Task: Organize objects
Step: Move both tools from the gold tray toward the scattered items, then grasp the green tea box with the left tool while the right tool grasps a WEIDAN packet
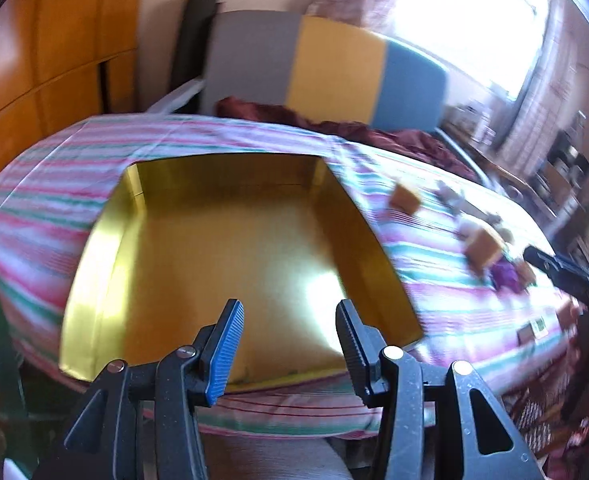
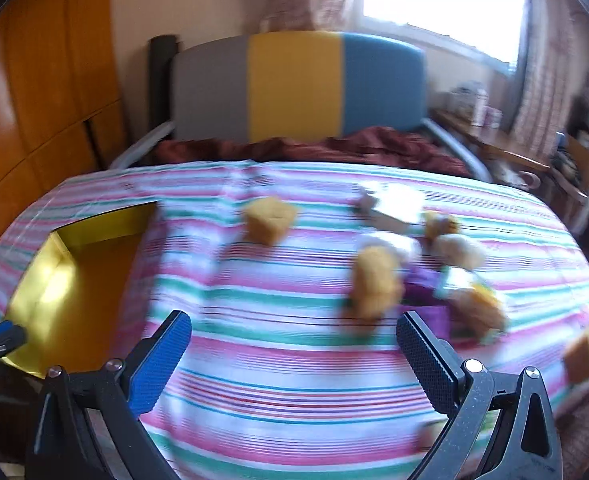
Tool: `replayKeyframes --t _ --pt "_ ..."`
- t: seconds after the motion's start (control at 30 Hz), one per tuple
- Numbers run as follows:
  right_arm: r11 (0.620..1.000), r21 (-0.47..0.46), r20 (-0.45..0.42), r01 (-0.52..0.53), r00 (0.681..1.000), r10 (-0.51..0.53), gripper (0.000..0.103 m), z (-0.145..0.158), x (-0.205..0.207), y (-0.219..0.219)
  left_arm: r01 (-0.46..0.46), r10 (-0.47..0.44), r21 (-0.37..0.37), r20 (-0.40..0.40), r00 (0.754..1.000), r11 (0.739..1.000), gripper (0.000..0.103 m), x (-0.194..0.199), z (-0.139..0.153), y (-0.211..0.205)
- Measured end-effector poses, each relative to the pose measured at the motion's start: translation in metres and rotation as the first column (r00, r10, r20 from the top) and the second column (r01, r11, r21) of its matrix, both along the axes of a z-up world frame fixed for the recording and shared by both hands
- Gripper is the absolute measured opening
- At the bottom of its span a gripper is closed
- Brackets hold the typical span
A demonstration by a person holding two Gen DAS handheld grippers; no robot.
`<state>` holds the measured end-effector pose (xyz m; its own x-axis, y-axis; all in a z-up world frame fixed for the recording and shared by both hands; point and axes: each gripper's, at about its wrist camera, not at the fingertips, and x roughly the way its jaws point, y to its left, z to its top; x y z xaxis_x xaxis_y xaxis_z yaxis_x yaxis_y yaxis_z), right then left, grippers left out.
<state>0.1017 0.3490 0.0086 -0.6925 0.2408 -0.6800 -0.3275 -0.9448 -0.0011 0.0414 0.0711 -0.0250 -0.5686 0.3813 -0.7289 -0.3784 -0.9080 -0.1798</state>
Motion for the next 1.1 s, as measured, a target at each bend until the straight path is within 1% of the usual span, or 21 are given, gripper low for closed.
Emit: replayKeyframes --t 0.1,0.2,0.3,0.37,0.4,0.53,0.63,0.67,0.73,0.83,0.93,1.0,1.1 --pt "0.997 0.02 0.002 0.071 0.997 -0.071 0.103 0.0 0.017 0.037 0.112 -0.112 -0.016 -0.025 0.993 0.994 0.048 0.011 0.005 0.027" --pt "0.992 0.016 0.007 0.122 0.992 -0.122 0.103 0.0 0.031 0.072 0.243 -0.243 -0.015 -0.016 0.97 0.97 0.048 0.019 0.006 0.058" --pt "0.987 0.024 0.027 0.158 0.987 -0.159 0.103 -0.001 0.04 0.102 0.36 -0.361 0.033 0.033 0.932 0.932 0.048 0.024 0.002 0.087" --pt "0.985 0.056 0.056 0.166 0.984 -0.169 0.103 -0.005 0.043 0.119 0.426 -0.429 0.058 0.056 0.902 0.903 0.048 0.031 0.0 0.107" --pt "0.985 0.064 0.075 0.163 0.983 -0.168 0.103 -0.006 0.043 0.126 0.448 -0.451 0.052 0.059 0.891 0.892 0.048 0.033 -0.002 0.116" --pt "0.991 0.046 0.141 0.123 0.982 -0.129 0.103 -0.02 0.034 0.161 0.549 -0.549 0.005 0.049 0.834 0.836 0.048 0.052 -0.007 0.156" --pt "0.997 0.019 0.181 0.076 0.98 -0.078 0.103 -0.028 0.026 0.188 0.606 -0.605 0.004 0.052 0.794 0.796 0.048 0.062 -0.011 0.175" --pt "0.998 0.009 0.194 0.061 0.979 -0.061 0.103 -0.031 0.023 0.195 0.615 -0.614 0.007 0.058 0.787 0.788 0.048 0.063 -0.012 0.178" --pt "0.999 -0.006 0.209 0.05 0.977 -0.048 0.103 -0.036 0.018 0.206 0.635 -0.637 0.042 0.069 0.768 0.771 0.048 0.065 -0.014 0.184" --pt "1.0 -0.022 0.191 0.023 0.981 -0.018 0.103 -0.04 0.015 0.216 0.66 -0.664 0.07 0.084 0.743 0.748 0.048 0.069 -0.017 0.194" --pt "0.999 -0.024 0.174 -0.025 0.984 0.028 0.101 -0.044 0.011 0.223 0.697 -0.698 0.046 0.073 0.712 0.716 0.048 0.077 -0.019 0.205" --pt "0.999 -0.028 0.17 -0.047 0.984 0.051 0.098 -0.048 0.008 0.225 0.718 -0.719 0.044 0.071 0.692 0.695 0.048 0.081 -0.022 0.213" --pt "0.996 -0.043 0.162 -0.083 0.983 0.089 0.092 -0.057 0.003 0.225 0.74 -0.742 0.061 0.086 0.664 0.669 0.048 0.083 -0.026 0.225"
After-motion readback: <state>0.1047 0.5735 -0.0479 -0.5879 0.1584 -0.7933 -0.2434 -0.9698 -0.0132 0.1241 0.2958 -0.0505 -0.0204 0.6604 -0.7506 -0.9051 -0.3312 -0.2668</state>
